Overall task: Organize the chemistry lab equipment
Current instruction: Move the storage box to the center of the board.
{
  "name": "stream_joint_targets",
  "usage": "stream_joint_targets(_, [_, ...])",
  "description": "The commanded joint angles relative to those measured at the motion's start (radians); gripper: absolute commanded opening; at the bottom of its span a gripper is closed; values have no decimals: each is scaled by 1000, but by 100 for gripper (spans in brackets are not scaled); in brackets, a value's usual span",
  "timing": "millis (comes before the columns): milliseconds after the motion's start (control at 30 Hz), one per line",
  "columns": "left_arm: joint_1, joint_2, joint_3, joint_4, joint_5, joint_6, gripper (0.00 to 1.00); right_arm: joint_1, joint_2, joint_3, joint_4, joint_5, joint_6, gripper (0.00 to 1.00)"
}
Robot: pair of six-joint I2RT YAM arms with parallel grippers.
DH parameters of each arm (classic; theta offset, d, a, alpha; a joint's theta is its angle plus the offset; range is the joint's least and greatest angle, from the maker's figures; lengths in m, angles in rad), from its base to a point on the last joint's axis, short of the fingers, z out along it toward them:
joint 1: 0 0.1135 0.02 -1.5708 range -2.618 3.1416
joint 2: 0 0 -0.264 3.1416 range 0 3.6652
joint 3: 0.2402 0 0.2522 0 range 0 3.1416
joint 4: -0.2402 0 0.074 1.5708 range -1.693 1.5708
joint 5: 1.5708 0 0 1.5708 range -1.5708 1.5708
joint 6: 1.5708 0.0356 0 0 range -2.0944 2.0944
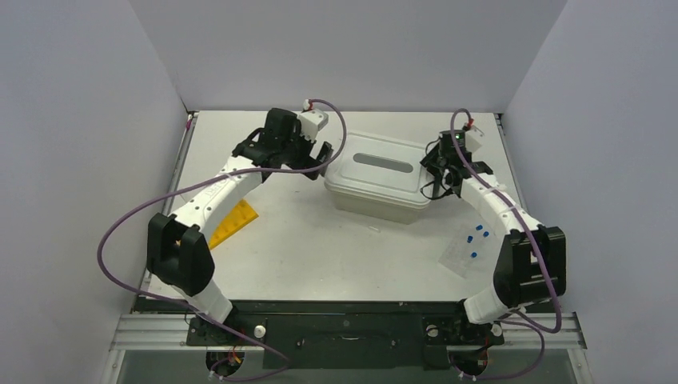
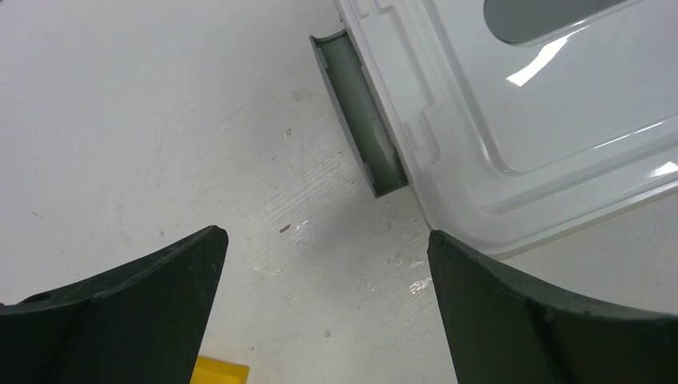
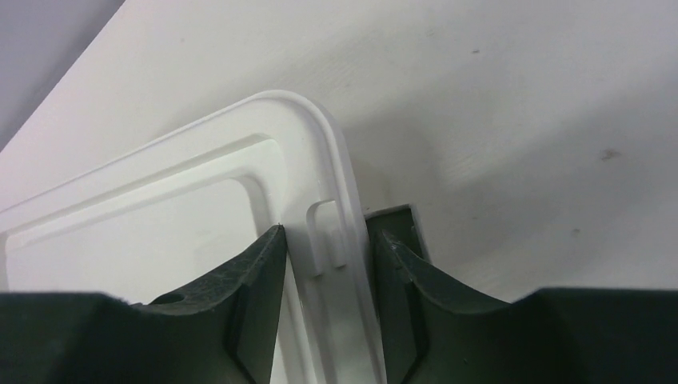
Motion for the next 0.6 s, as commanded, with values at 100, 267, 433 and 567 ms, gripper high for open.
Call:
stream_joint_targets(100, [121, -198, -79, -74, 1, -26, 97, 210, 171, 126, -62, -69, -64, 31])
stream_joint_targets(267, [177, -282, -87, -137, 28, -18, 96, 247, 195, 121, -65, -113, -98, 28])
stream_joint_targets(433, [191, -324, -134, -111, 18, -17, 97, 257, 164, 74, -71, -129, -143, 27])
stream_joint_targets(567, [226, -293, -141, -107, 46, -55, 97, 246, 133, 37, -74, -129, -166, 28])
